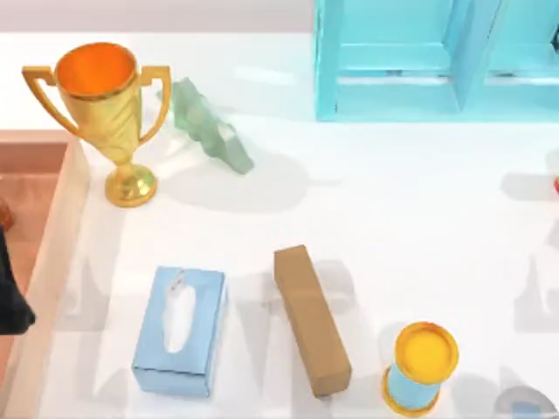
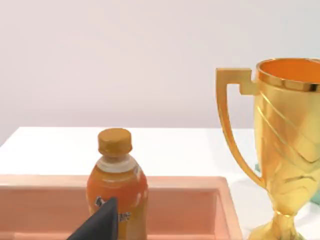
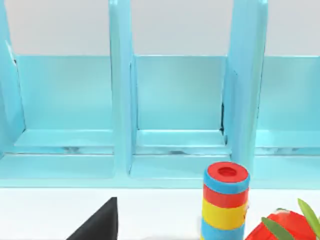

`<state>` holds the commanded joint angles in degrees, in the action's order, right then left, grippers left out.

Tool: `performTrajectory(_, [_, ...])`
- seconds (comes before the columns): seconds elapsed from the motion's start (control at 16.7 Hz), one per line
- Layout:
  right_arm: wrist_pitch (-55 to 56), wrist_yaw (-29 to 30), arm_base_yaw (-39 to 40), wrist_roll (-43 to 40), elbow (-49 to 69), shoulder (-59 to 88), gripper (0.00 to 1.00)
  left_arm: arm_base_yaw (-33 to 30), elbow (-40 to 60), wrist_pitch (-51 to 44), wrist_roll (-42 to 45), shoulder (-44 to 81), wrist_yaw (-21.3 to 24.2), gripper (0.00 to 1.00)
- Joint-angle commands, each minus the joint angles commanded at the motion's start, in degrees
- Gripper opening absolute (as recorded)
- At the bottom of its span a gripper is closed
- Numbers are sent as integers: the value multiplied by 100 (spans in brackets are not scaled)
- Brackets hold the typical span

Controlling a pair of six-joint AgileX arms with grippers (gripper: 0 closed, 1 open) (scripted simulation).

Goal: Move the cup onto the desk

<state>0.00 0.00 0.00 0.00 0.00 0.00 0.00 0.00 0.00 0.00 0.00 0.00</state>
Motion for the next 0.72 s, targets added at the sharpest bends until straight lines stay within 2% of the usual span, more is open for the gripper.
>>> performTrajectory(0.18, [0,0,0,0,0,0,100,20,68,-66,18,66,-4,100])
performTrajectory(0.36, [0,0,0,0,0,0,100,155,620,-586,153,611,-16,100])
performTrajectory(0.54, [0,0,0,0,0,0,100,367,1629,-1537,380,1701,-18,100])
performTrajectory(0.72, [0,0,0,0,0,0,100,620,2838,-2786,654,3320,-11,100])
